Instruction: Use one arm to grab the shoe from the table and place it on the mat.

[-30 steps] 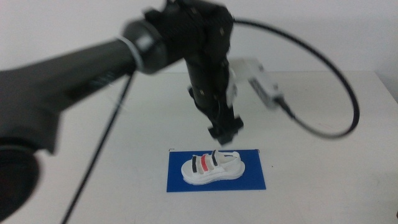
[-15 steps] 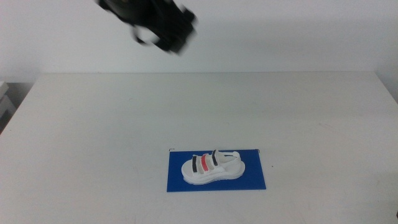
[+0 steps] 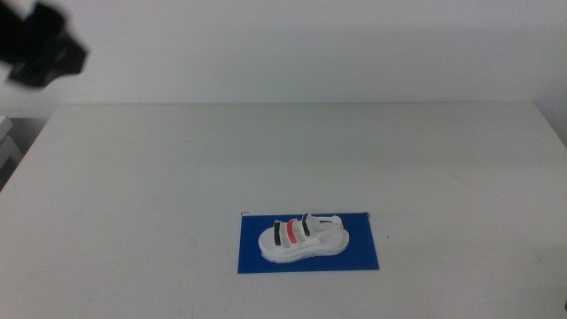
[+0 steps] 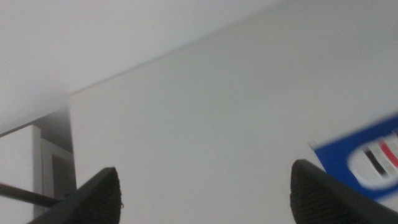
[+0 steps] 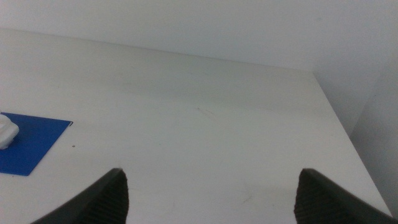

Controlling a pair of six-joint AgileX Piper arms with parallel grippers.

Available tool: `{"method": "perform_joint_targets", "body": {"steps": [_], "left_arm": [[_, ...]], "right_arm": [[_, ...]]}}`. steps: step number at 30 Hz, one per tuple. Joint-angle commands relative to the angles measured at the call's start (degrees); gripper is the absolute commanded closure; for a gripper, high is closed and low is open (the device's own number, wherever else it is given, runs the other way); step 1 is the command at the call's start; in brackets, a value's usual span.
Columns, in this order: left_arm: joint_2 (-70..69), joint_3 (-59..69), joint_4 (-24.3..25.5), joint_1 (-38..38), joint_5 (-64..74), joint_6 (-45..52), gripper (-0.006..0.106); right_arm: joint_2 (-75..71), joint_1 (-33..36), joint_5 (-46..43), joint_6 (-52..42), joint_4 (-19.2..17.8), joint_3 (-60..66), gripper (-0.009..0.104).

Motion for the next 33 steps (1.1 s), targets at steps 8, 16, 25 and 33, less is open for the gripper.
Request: {"method": "perform_joint_targets", "body": {"steps": [8, 16, 25, 33], "left_arm": [[-21.93, 33.64, -3.34, 10.83, -34.05, -2.58, 0.007], [-37.11, 56.42, -3.17, 12.08, -51.01, -9.67, 0.007], [-50.94, 74.04, -3.33, 14.56, -59.88, -9.72, 0.007], [-63.33, 80.82, -3.33, 14.56, -55.84, -8.13, 0.007]], "right_arm": [[0.21, -0.05, -4.19, -0.59, -0.57, 0.29, 0.017], [0.21, -0.05, -4.19, -0.59, -0.57, 0.29, 0.017], [0.21, -0.05, -4.19, -0.59, -0.57, 0.29, 0.017], [0.21, -0.05, -4.19, -0.59, -0.57, 0.29, 0.017]]}}
